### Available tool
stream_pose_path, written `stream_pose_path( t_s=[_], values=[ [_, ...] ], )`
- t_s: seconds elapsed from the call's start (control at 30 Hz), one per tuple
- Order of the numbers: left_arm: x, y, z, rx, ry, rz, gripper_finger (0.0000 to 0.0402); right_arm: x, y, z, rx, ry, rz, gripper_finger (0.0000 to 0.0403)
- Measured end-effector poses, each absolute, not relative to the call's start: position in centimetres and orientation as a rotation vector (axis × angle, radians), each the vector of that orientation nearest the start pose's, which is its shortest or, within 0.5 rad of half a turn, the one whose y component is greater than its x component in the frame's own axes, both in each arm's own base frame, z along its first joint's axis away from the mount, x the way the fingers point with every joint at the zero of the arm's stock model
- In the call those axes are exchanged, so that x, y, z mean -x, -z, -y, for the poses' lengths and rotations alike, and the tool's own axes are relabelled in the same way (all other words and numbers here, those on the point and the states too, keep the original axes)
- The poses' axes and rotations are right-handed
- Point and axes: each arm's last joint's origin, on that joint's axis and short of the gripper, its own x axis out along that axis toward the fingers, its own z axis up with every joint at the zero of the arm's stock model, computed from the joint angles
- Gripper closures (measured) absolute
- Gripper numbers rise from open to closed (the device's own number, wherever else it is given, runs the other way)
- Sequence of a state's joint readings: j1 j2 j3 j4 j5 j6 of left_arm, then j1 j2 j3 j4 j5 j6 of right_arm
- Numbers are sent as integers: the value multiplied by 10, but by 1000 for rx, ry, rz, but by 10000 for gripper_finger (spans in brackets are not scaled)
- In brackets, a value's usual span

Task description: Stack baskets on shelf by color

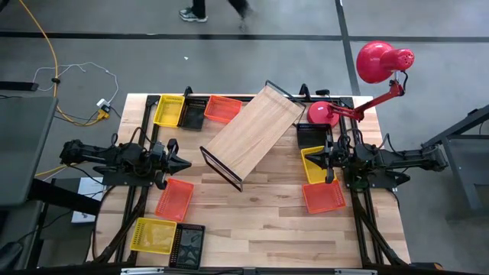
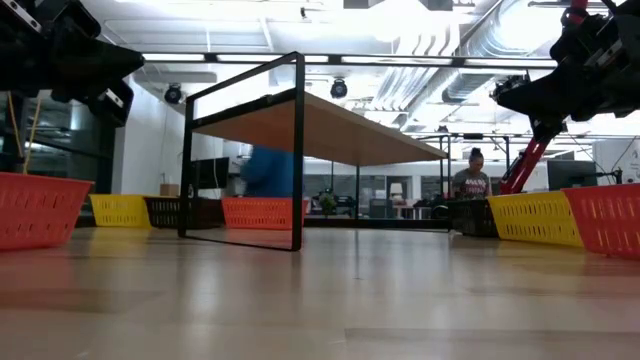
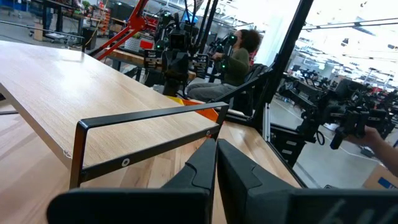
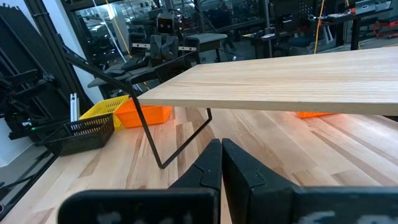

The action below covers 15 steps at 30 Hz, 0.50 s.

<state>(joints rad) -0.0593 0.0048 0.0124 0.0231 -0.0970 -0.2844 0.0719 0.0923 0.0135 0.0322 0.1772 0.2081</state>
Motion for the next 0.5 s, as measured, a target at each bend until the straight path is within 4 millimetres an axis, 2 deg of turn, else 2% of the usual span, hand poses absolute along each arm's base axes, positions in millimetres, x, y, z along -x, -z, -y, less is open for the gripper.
stream_pose_path(
  t_s=[0.33, 0.4, 0.5],
  values=[
    [-97, -170, 3, 287, -33, 36, 398, -102, -165, -2, -203, 113, -24, 402],
    [-97, -170, 3, 287, -33, 36, 398, -102, -169, -2, -210, 128, 27, 402],
    [-97, -170, 3, 287, -33, 36, 398, -101, -185, 0, -243, 179, 195, 402]
  ],
)
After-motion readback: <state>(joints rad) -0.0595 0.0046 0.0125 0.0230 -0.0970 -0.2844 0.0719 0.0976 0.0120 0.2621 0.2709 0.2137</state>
